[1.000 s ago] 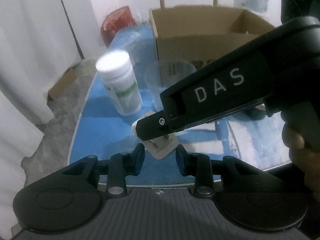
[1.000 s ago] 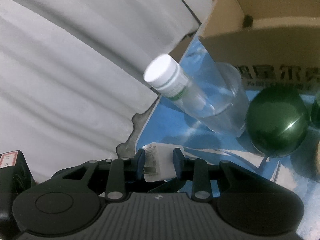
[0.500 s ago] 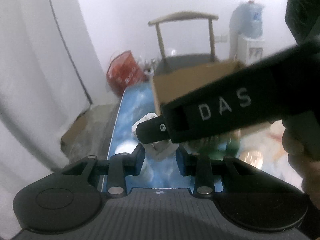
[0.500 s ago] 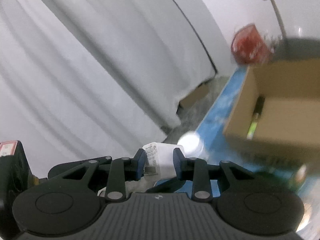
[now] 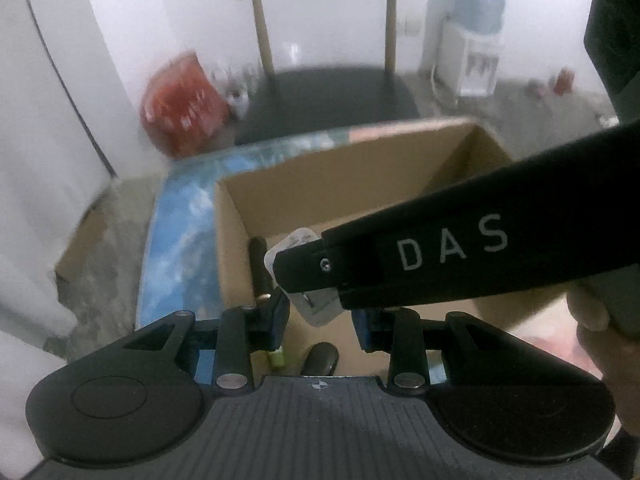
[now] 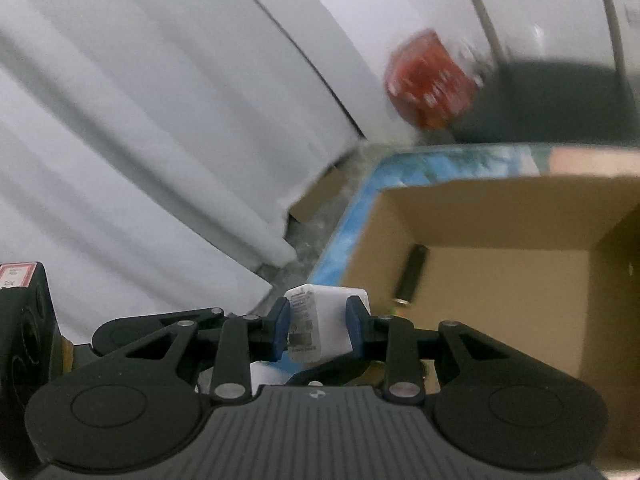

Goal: Organize rigid objects
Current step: 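Carry the white plug charger into the box and lower it, then move the right tool to the small dropper bottle and grasp it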

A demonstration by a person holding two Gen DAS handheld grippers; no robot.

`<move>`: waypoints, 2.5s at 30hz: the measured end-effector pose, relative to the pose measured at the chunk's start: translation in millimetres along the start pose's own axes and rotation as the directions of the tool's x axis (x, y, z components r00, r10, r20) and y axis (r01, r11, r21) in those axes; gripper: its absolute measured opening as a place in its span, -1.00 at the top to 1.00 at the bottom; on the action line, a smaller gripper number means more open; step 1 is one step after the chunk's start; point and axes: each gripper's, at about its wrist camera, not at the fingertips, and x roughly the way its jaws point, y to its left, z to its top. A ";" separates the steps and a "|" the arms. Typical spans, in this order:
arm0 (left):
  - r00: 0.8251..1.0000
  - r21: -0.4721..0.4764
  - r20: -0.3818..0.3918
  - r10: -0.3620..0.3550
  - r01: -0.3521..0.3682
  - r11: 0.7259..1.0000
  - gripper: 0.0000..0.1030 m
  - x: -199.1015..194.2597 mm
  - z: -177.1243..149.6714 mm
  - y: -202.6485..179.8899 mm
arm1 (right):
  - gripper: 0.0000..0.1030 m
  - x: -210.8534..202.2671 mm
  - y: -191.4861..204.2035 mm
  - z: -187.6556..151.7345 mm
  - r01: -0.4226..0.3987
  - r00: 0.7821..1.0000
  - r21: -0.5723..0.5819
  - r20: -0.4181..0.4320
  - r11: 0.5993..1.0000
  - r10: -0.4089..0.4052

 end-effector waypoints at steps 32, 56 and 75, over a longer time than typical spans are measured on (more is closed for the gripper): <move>0.959 -0.012 -0.276 0.058 -0.063 0.998 0.38 84.4 15.0 11.1 | 0.37 122.5 -98.2 13.3 -0.004 0.958 0.298 -0.274 0.955 0.090; 0.991 -0.024 0.131 -0.040 0.044 0.999 0.14 -79.8 -52.8 -4.3 | 0.34 -81.9 -35.5 -85.1 -0.058 0.992 0.110 0.116 0.992 0.045; 0.971 0.097 0.228 -0.064 0.043 0.994 -0.03 -16.4 -143.1 -74.8 | 0.12 -74.2 -16.9 -165.3 0.154 0.988 -0.124 0.037 0.980 -0.150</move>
